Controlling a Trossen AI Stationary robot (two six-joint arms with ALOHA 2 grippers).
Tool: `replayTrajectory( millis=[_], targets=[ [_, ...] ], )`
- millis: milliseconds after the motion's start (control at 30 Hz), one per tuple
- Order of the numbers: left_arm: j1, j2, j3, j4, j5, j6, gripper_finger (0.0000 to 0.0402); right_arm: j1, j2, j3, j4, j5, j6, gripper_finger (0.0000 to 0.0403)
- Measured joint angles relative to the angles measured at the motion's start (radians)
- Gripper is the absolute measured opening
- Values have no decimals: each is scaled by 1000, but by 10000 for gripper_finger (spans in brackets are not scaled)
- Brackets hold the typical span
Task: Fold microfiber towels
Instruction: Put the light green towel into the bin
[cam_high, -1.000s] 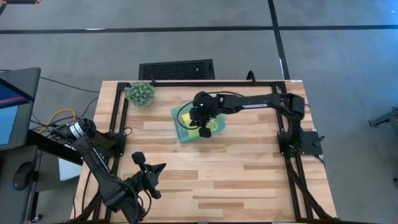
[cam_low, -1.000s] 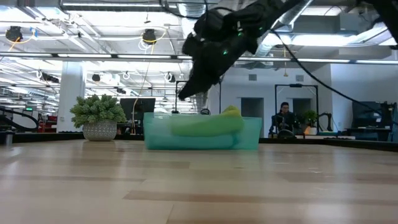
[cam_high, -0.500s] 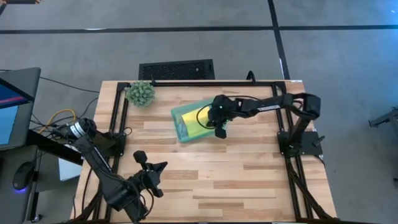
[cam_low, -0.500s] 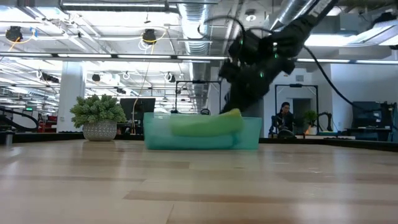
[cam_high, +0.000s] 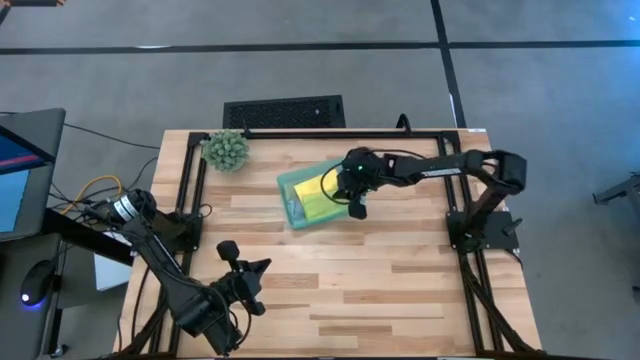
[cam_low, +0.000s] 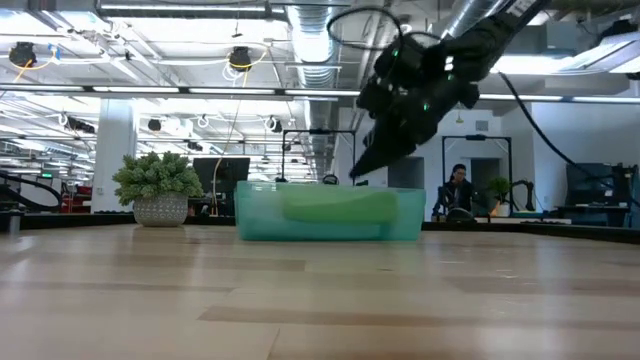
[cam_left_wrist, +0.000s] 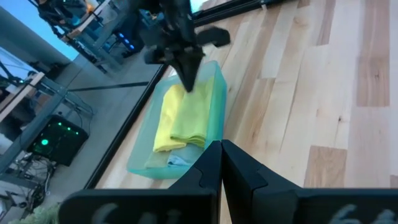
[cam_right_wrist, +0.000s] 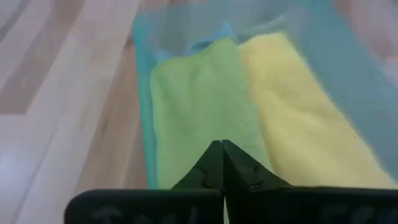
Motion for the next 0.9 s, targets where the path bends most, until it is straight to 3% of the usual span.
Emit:
replayTrajectory(
  millis=[233,600,767,900],
  targets=[
    [0,0,0,3,3,6,0,-7,-64,-1,-94,-26,-9,17],
    [0,0,0,2,2,6,0,-20,91,28,-172,-22,-29,19],
    [0,0,0,2,2,6,0,-9,38,84,-267,-15,-28,19],
    [0,0,0,2,2,6,0,-5,-17,99,-229,-10,3,15]
  ],
)
